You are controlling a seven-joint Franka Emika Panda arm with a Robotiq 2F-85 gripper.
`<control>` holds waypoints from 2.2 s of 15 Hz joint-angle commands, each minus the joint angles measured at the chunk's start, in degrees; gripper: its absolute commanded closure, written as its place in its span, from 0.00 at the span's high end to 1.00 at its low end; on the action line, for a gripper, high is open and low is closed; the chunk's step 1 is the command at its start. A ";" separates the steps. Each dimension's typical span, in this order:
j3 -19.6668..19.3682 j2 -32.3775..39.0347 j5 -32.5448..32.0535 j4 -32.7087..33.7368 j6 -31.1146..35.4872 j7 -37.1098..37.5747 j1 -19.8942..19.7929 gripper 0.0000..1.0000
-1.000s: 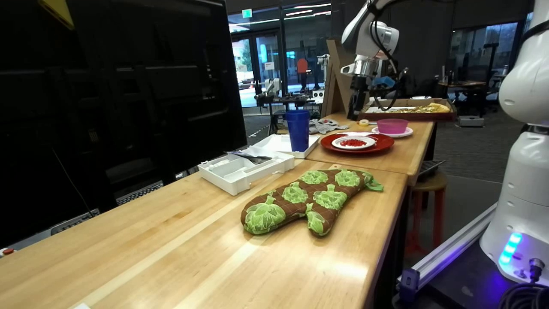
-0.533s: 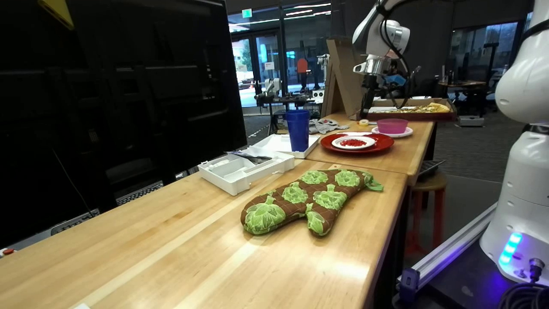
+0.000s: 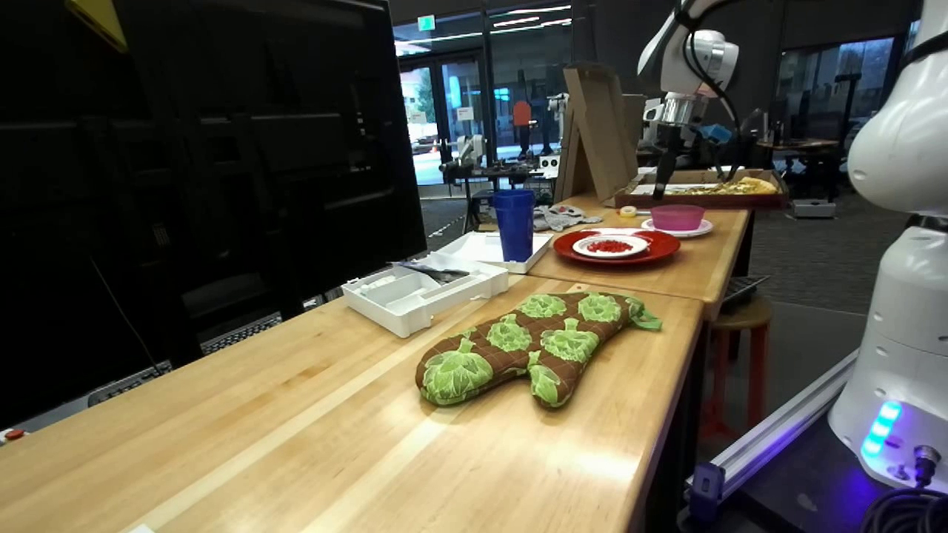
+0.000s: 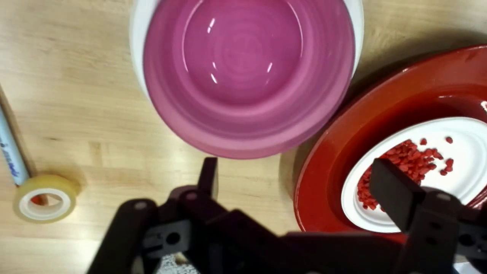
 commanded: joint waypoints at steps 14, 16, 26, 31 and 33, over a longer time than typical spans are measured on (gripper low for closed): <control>-2.91 1.52 3.58 -0.77 0.39 -0.23 -4.45 1.00; -2.91 2.58 4.12 -0.37 0.18 -0.22 -4.95 1.00; -3.05 2.38 3.48 0.43 -0.28 0.10 -7.01 1.00; -2.99 2.08 3.05 2.68 -0.93 0.39 -6.87 1.00; -2.84 2.89 3.06 3.87 -1.32 0.66 -6.73 1.00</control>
